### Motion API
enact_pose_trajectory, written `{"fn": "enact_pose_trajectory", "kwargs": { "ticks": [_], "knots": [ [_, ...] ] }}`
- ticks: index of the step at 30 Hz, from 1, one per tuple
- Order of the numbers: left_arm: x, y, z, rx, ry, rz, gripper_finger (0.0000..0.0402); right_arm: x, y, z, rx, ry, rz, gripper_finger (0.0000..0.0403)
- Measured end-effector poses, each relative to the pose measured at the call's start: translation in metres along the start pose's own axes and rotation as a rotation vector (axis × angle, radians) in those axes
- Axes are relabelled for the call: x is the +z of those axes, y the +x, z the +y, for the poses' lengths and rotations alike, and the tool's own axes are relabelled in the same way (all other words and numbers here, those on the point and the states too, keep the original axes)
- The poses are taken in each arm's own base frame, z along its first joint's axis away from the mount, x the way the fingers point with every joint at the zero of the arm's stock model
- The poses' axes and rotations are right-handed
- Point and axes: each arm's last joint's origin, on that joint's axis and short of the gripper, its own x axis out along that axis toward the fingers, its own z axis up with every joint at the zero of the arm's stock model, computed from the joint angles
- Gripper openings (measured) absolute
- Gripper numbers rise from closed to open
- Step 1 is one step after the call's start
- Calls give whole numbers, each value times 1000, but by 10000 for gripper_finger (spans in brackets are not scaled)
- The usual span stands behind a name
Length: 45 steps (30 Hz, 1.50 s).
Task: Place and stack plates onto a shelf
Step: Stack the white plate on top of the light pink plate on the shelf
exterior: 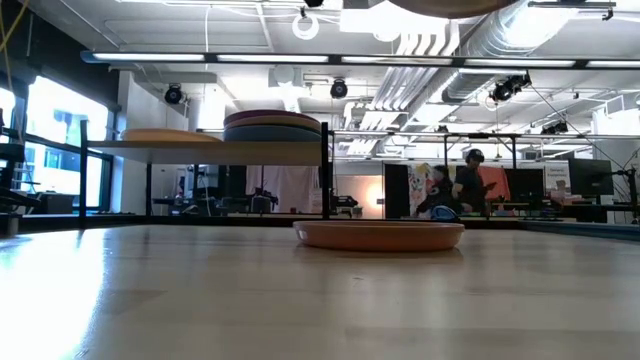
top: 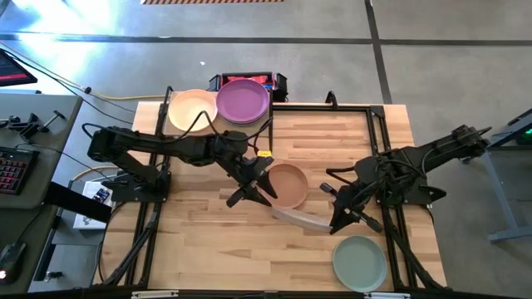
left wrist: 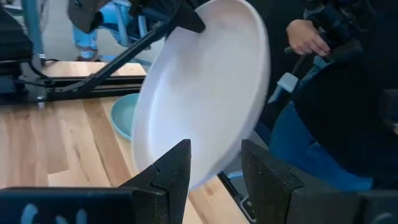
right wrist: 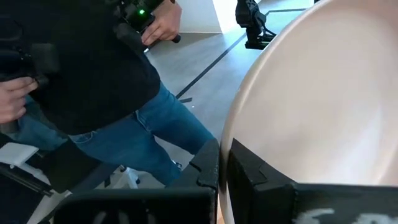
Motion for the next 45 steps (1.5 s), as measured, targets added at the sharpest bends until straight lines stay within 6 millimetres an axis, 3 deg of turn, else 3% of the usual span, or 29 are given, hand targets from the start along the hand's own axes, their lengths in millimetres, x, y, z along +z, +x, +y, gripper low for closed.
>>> {"fn": "enact_pose_trajectory", "kwargs": {
  "ticks": [11, 33, 45],
  "knots": [
    [1, 5, -9, -58, 20, -7, 131, 1, -4, -8, -36, 12, -13, 0],
    [3, 5, -7, 8, 39, -32, 128, 9, -13, -23, -129, 5, -93, 0],
    [4, 5, -9, -16, 65, -37, 30, 9, -14, -25, -140, 35, -87, 1]
  ]
}}
